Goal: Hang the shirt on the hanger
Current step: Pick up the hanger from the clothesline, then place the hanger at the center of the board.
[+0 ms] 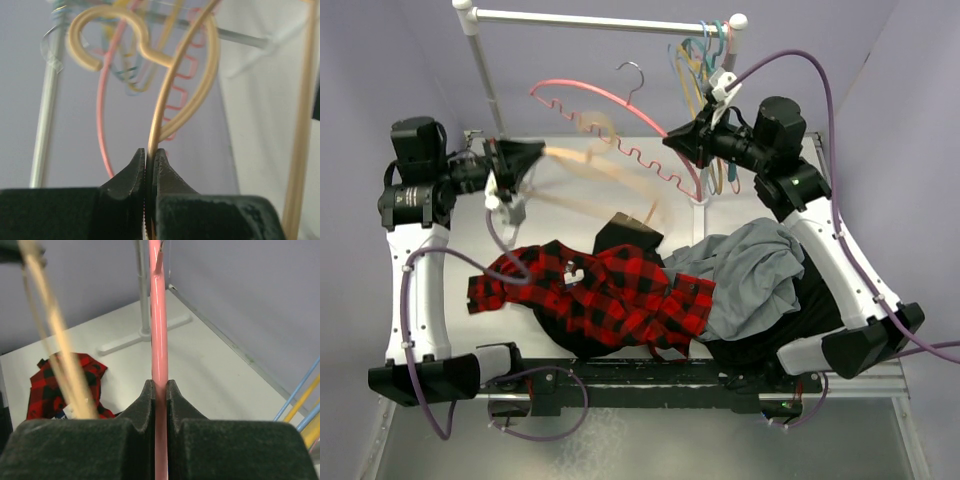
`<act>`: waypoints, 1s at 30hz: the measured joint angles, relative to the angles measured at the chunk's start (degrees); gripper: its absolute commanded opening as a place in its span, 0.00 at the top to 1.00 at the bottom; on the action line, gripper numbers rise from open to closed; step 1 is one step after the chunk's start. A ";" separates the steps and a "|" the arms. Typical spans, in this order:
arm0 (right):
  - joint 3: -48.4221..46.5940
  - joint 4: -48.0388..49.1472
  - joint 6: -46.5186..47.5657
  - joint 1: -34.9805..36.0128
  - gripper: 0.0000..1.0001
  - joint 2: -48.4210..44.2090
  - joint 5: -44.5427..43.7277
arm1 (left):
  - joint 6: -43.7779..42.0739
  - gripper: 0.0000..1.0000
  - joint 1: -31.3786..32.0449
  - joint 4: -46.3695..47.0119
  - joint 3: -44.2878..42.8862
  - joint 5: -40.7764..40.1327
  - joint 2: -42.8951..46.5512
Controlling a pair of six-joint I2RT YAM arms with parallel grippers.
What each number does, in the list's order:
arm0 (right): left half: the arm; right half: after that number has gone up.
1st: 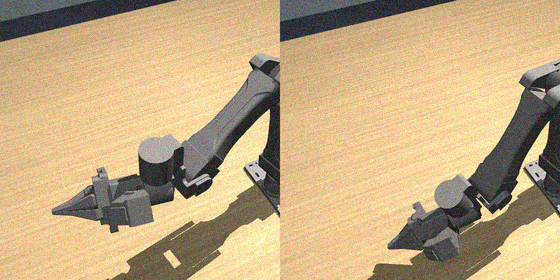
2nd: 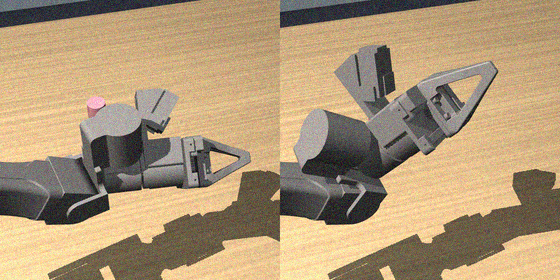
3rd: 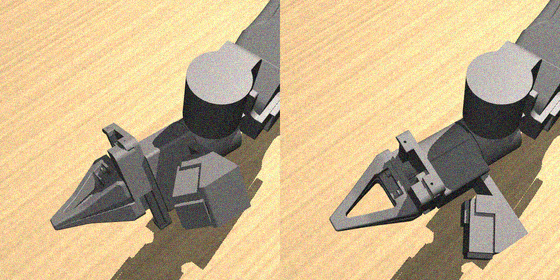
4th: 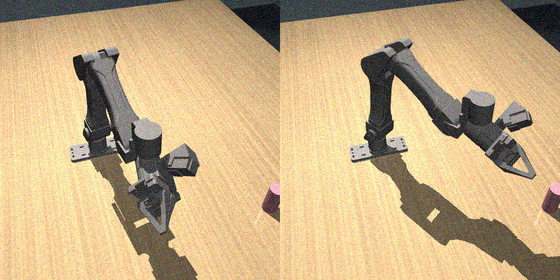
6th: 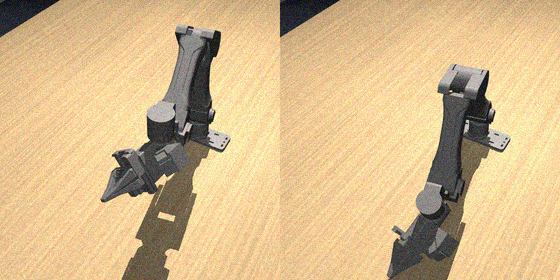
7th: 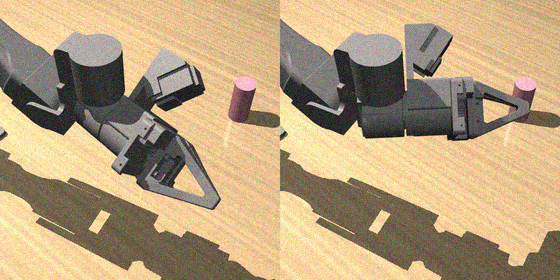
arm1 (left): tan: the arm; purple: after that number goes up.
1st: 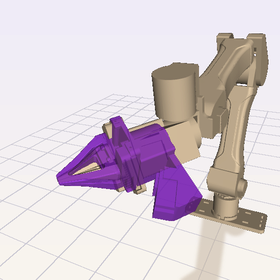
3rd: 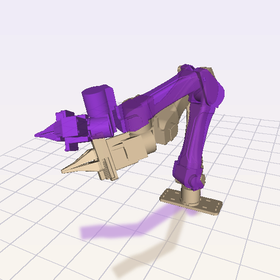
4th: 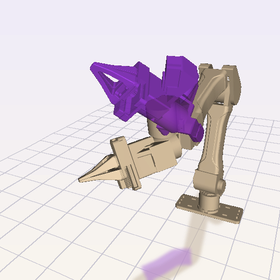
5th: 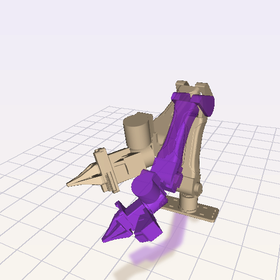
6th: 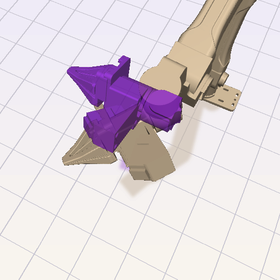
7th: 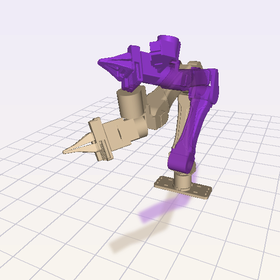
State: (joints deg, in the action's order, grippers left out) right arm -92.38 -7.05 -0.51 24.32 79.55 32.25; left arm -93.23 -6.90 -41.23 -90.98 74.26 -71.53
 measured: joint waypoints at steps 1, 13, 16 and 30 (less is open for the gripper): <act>0.83 -0.35 -0.17 0.07 1.00 0.13 -0.66 | -4.07 1.00 -0.22 -3.52 1.22 0.07 1.11; 0.98 3.08 -0.31 6.19 1.00 1.01 -10.60 | -23.50 1.00 0.26 -27.45 3.72 -1.49 6.99; 0.96 4.04 -0.48 6.67 1.00 0.85 -12.85 | -24.26 1.00 0.26 -28.41 3.72 -1.64 7.80; -1.99 2.60 0.96 6.71 1.00 -6.47 -20.94 | -24.26 1.00 0.26 -28.50 3.72 -2.73 7.89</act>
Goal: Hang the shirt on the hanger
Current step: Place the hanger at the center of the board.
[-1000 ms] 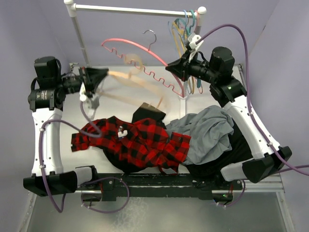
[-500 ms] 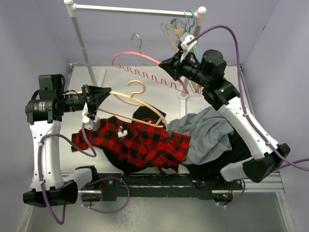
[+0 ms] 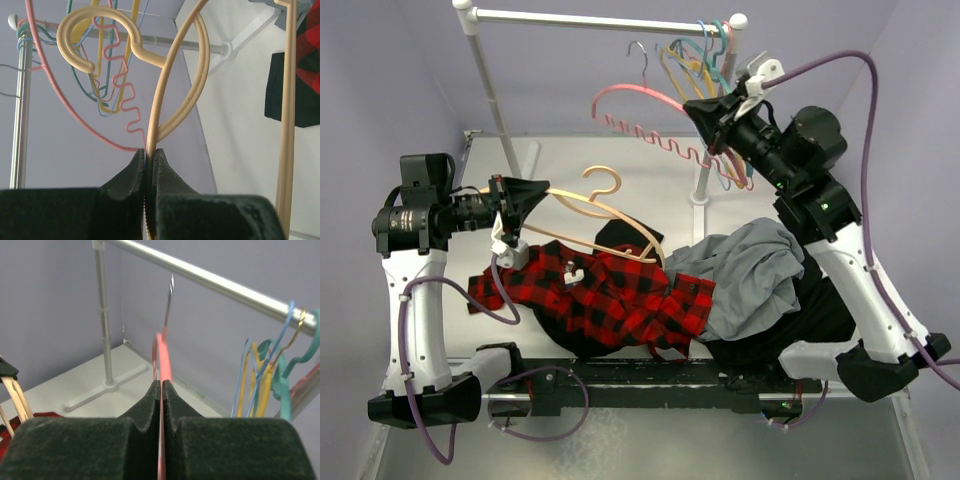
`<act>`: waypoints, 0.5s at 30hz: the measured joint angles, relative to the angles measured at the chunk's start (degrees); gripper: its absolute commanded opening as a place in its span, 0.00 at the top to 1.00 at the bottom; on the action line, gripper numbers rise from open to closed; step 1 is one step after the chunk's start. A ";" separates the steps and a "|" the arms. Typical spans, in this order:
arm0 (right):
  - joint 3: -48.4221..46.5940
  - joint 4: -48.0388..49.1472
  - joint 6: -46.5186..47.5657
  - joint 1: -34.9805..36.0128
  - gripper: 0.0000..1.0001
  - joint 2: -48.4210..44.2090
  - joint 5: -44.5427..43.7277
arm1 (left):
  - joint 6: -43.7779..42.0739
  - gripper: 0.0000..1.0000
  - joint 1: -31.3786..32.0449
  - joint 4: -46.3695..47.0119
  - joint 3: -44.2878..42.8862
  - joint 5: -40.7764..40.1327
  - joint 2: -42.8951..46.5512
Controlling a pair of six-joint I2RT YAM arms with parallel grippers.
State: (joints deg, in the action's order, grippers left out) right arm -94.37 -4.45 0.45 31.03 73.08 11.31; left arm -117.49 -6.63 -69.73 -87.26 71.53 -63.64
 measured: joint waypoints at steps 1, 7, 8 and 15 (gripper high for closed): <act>-0.81 0.09 0.17 -0.02 1.00 -0.37 -0.33 | 0.00 1.00 0.00 0.11 0.00 0.00 -0.02; -4.31 0.72 1.05 0.00 1.00 -2.32 -2.69 | 0.00 1.00 0.00 0.44 0.00 -0.04 -0.17; -4.87 0.79 1.25 0.00 1.00 -2.47 -3.15 | 0.00 1.00 0.00 0.57 0.00 -0.04 -0.17; -9.33 -0.92 1.95 0.04 0.91 -0.33 -3.78 | 0.07 1.00 0.00 1.49 0.00 -0.02 -0.37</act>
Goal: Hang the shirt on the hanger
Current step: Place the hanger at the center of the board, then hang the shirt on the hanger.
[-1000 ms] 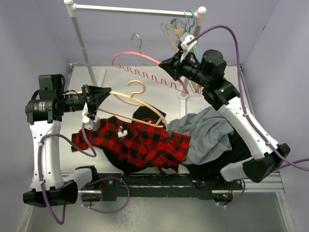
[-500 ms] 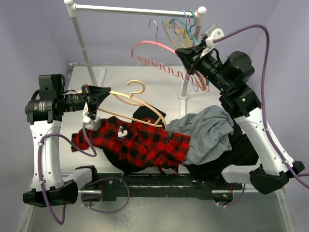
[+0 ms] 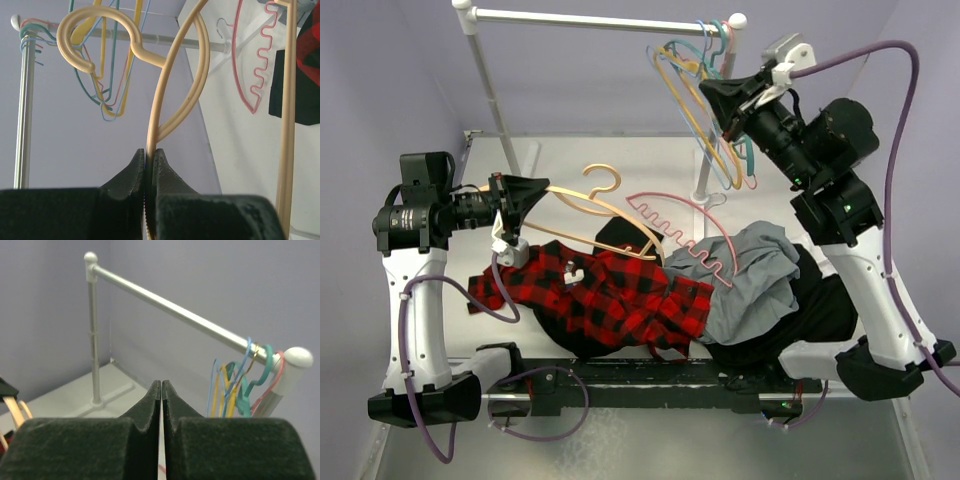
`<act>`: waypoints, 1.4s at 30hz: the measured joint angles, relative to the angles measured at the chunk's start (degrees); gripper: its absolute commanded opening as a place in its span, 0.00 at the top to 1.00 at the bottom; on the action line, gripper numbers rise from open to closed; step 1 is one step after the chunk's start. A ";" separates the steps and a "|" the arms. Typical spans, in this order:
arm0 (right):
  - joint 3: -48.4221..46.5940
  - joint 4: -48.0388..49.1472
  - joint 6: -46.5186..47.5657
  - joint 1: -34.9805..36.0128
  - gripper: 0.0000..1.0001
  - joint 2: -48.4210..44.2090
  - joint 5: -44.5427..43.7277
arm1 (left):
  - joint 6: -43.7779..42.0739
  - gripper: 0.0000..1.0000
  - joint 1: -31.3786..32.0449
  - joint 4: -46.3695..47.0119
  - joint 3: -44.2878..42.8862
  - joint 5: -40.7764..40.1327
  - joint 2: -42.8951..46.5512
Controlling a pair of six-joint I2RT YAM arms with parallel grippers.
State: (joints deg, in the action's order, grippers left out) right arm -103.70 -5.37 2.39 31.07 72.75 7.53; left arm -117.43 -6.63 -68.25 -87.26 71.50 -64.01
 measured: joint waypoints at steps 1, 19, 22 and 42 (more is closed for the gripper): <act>-0.02 -1.33 0.39 0.00 0.87 0.24 0.92 | 0.00 1.00 0.00 -0.02 0.00 0.02 0.00; 37.79 -3.52 0.09 1.92 0.17 -4.70 21.22 | 3.34 1.00 -1.40 -2.86 2.29 -3.61 1.07; 40.70 -1.44 -1.53 1.97 0.18 -6.60 22.03 | 4.00 1.00 -2.86 -4.87 4.20 -6.40 2.40; 52.30 15.96 -11.58 2.69 0.16 -0.81 28.09 | 0.22 1.00 -20.96 -16.52 -5.51 -7.30 -8.70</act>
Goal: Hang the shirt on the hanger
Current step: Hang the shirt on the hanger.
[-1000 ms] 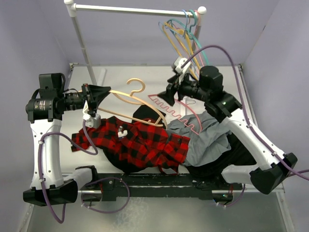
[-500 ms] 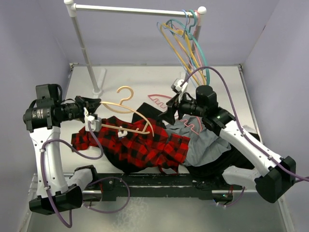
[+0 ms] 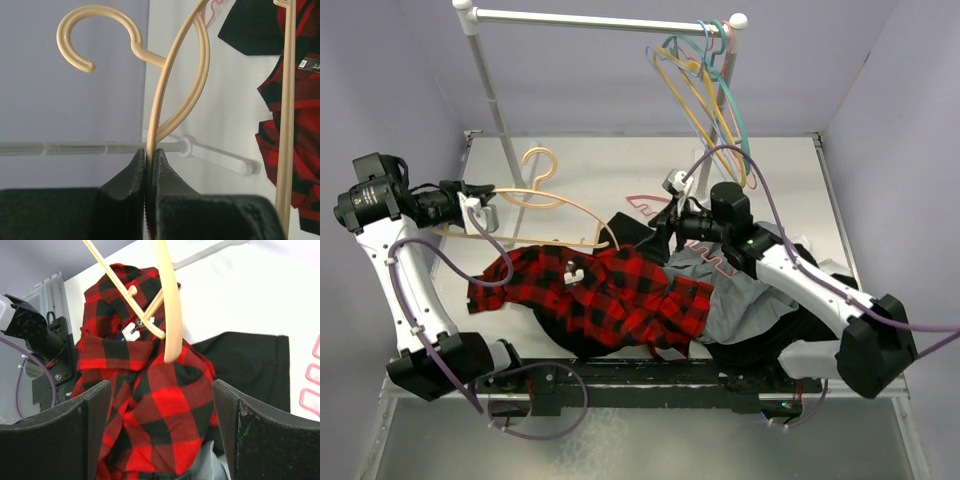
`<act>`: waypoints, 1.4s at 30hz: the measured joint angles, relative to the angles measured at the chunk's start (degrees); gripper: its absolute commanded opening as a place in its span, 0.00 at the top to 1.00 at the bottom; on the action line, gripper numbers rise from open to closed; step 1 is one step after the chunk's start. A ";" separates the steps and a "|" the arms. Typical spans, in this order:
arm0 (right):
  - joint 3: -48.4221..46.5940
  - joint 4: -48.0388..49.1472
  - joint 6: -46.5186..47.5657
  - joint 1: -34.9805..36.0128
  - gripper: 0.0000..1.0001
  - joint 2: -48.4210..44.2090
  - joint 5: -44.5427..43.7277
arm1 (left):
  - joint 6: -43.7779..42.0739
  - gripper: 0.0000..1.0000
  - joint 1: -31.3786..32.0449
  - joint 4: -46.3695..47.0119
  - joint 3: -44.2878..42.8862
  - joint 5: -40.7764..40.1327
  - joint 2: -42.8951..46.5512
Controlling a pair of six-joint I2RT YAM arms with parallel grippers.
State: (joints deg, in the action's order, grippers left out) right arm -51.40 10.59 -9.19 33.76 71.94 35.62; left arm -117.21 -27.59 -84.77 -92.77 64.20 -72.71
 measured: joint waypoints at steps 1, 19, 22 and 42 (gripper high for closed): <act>-0.48 1.22 -0.04 0.00 0.16 1.44 0.90 | -0.31 1.00 -0.22 -0.42 0.26 0.39 -0.37; -8.85 -8.87 13.00 0.92 0.25 13.77 7.39 | -0.31 1.00 -5.20 -2.86 -2.38 0.26 -10.54; -6.88 -9.81 12.57 1.73 0.23 14.34 5.22 | -0.31 1.00 -6.19 -2.84 -2.75 0.26 -10.64; 0.33 -4.31 8.17 5.75 1.00 15.32 -11.47 | -0.31 1.00 -6.47 -3.08 -1.05 0.31 -10.64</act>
State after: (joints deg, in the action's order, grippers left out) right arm -51.07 6.28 -1.02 39.51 87.26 24.14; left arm -117.51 -34.06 -87.85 -93.82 64.51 -83.35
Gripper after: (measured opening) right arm 0.009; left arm 0.045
